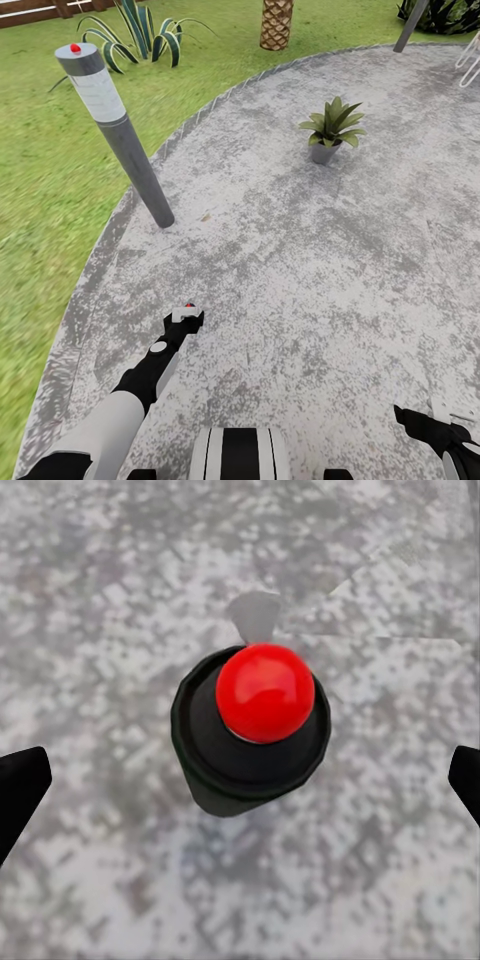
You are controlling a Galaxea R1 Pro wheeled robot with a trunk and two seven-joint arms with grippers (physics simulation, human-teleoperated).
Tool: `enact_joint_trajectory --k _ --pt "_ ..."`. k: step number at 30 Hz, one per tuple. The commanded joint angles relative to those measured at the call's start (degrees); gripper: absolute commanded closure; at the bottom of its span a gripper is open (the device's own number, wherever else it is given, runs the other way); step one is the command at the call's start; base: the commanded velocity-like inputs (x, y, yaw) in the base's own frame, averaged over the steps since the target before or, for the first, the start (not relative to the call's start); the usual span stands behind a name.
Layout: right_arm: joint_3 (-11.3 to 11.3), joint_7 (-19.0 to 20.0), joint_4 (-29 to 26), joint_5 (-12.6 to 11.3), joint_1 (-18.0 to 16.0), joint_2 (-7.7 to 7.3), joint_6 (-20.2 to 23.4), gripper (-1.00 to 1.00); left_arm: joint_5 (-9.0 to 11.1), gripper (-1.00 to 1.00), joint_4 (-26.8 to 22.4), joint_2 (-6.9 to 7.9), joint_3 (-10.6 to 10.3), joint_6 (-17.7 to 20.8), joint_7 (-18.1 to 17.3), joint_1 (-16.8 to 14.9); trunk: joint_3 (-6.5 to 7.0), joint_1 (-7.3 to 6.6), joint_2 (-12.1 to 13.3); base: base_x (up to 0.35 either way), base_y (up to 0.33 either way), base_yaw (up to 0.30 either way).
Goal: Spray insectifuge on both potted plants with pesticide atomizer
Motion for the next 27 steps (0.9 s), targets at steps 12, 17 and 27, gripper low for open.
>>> enact_joint_trajectory --k 12,17,27 --pt "-0.04 0.05 -0.06 -0.05 -0.02 0.05 0.29 -1.00 0.12 -1.00 0.08 0.03 -0.11 -0.19 0.08 -0.02 -0.38 -0.01 -0.01 0.004 0.000 0.000" --pt "-0.05 0.05 -0.06 -0.05 -0.02 0.00 0.29 -1.00 0.13 -1.00 0.02 0.07 -0.11 -0.21 0.08 -0.02 -0.38 -0.01 -0.01 0.169 0.000 0.000" --pt "-0.05 0.05 -0.06 -0.05 -0.02 -0.02 0.29 -1.00 0.13 -1.00 0.01 0.04 -0.11 -0.19 0.08 -0.02 -0.57 -0.01 -0.01 0.018 0.000 0.000"
